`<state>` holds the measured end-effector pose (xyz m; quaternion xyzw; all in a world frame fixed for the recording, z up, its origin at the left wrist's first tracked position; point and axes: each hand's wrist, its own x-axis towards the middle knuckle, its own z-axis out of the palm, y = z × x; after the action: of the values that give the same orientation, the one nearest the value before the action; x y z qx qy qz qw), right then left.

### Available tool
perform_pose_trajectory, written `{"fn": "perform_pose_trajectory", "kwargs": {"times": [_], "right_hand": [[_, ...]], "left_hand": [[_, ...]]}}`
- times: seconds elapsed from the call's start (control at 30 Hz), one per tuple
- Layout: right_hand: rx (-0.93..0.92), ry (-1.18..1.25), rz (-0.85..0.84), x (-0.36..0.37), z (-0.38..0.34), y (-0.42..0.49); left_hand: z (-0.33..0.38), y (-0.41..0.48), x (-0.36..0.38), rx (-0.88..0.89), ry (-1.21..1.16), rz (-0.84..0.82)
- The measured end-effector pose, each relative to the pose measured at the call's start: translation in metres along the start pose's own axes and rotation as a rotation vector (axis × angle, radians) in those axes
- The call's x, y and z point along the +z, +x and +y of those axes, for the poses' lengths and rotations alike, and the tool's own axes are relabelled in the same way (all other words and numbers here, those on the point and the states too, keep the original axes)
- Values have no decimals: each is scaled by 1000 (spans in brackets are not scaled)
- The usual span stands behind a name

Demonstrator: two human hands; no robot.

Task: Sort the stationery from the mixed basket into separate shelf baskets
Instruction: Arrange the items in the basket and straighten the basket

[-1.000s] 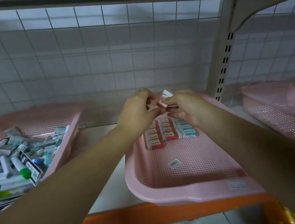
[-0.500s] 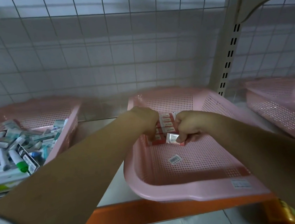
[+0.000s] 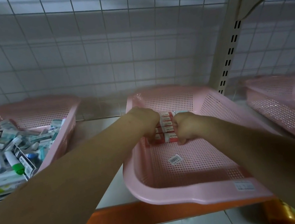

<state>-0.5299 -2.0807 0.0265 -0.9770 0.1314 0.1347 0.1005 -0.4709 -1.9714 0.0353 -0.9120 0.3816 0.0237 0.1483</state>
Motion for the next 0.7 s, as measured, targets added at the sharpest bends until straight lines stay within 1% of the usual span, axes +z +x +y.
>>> {"fn": "perform_pose_trajectory", "kwargs": {"times": [0.17,0.37,0.47,0.57,0.63,0.7], "right_hand": [[-19,-62,58,0,-1,4],[-9,-26,78,1,0,4],[10,-12,99,-5,0,-2],[-9,-13,194,-18,-5,-9],[-40,-31,286,-30,-12,-14],[-74,-59,343,-41,-22,-20]], "left_hand": [[1,0,1,-2,18,2],[3,-3,-1,7,31,-10],[4,-9,-7,38,18,26],[0,-17,-15,62,-40,134],[-7,-25,-22,46,-18,261],[-20,-35,-29,18,17,379]]}}
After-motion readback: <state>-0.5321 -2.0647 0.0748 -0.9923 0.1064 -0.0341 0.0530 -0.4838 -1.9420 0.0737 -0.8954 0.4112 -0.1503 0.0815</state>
